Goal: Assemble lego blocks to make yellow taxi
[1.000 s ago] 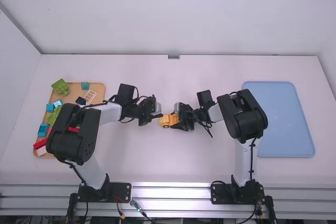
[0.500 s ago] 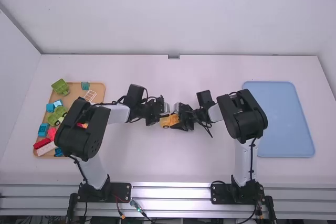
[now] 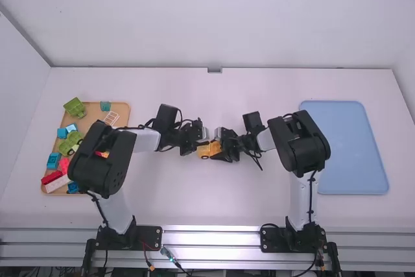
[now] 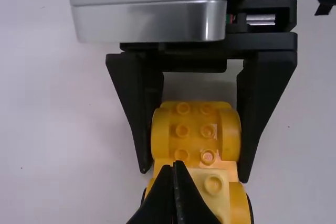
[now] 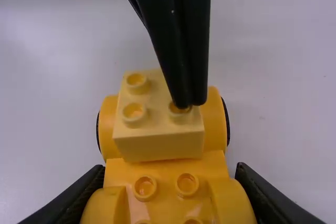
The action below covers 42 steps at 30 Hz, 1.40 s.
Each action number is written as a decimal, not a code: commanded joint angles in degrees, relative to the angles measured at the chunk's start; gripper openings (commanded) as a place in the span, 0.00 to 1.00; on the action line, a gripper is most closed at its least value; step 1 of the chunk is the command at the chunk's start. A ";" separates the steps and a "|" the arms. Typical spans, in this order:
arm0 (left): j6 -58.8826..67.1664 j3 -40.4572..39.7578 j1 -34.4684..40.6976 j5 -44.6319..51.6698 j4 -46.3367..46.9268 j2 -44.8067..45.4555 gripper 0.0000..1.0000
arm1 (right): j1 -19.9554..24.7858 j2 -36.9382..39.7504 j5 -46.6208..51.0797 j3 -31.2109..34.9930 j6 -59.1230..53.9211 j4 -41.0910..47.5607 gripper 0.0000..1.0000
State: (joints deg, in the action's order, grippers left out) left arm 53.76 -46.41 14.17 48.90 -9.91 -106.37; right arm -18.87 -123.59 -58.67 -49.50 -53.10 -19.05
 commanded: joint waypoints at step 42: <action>3.13 -0.07 -2.73 0.74 9.05 -6.80 0.02 | 0.13 -1.27 0.04 -0.37 0.81 0.07 0.41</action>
State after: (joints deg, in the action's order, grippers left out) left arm 55.57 -48.75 11.88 56.36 -2.76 -110.45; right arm -19.05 -123.57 -58.33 -49.47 -53.98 -19.20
